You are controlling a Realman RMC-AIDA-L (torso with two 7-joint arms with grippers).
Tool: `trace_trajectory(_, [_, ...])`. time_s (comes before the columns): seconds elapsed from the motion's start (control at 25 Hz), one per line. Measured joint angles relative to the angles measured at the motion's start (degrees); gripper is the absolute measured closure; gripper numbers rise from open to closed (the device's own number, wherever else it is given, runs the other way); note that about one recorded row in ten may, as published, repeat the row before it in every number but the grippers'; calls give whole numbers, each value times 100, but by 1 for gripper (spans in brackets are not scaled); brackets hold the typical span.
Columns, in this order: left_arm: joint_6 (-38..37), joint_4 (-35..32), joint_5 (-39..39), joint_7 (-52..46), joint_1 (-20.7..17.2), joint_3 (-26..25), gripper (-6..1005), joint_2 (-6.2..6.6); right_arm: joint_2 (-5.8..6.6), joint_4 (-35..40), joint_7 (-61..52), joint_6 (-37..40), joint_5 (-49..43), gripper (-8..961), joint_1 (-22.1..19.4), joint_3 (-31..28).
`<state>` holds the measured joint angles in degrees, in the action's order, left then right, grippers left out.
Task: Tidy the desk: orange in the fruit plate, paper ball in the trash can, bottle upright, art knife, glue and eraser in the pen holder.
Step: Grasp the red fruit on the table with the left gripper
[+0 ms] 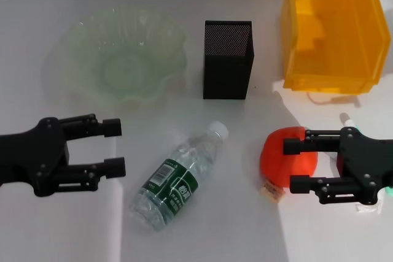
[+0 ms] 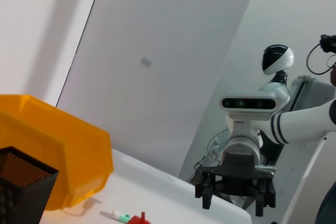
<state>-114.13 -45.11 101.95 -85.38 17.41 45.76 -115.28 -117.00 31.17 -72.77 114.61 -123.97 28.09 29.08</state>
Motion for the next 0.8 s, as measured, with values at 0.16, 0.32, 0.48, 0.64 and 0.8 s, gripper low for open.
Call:
trace_trajectory(0.16, [175,-1074,123,-1206,139,4,214,-60,18,107,0,7,0,267,-172,-40])
trace_trajectory(0.32, [248,-2358,663,-2452,567,51,214,-240,22,253,0,10,23,266,-384,-60])
trace_trajectory(0.48, [375,-3058,1118,-3298,1118,563,214,-338,58,271,4,-1,27,266,-570,-245])
trace_trajectory(0.64, [943,-3295,1573,-3905,1615,1552,214,-337,111,327,13,-10,23,267,-823,-667])
trace_trajectory(0.8, [1670,-3186,2107,-4172,2098,2430,214,-356,160,363,60,-18,24,266,-1059,-1031])
